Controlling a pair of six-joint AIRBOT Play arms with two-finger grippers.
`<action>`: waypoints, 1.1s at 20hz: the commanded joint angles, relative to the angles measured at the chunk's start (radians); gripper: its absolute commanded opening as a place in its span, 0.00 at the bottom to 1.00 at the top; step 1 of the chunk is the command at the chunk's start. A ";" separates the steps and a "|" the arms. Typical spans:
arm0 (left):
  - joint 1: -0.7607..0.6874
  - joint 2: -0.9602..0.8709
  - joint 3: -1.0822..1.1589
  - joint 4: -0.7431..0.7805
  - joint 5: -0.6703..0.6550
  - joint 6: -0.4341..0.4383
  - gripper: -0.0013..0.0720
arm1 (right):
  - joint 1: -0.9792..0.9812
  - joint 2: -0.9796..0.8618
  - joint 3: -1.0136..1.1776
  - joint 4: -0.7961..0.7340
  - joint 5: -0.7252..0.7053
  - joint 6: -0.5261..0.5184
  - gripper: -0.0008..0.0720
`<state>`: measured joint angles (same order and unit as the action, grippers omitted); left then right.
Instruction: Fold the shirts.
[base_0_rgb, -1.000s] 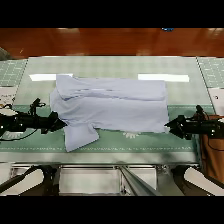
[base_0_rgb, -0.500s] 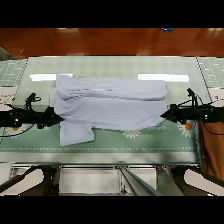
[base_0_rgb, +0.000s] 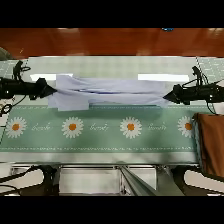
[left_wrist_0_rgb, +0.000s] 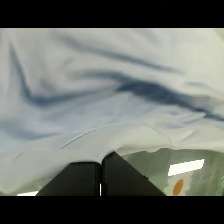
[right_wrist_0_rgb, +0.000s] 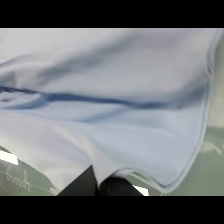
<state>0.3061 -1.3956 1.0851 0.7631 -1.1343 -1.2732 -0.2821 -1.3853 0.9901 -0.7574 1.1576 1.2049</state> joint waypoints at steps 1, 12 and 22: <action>-0.054 -0.171 0.232 -0.001 -0.051 -0.061 0.04 | 0.043 -0.093 0.105 0.000 -0.069 0.030 0.05; -0.079 -0.476 0.513 -0.001 -0.076 -0.112 0.04 | 0.049 -0.325 0.340 0.044 -0.183 0.047 0.05; -0.101 -0.527 0.531 0.000 -0.039 -0.097 0.04 | 0.049 -0.448 0.396 0.127 -0.205 0.032 0.05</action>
<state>0.2150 -1.9102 1.6123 0.7620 -1.1812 -1.3766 -0.2333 -1.8088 1.3800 -0.6544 0.9600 1.2461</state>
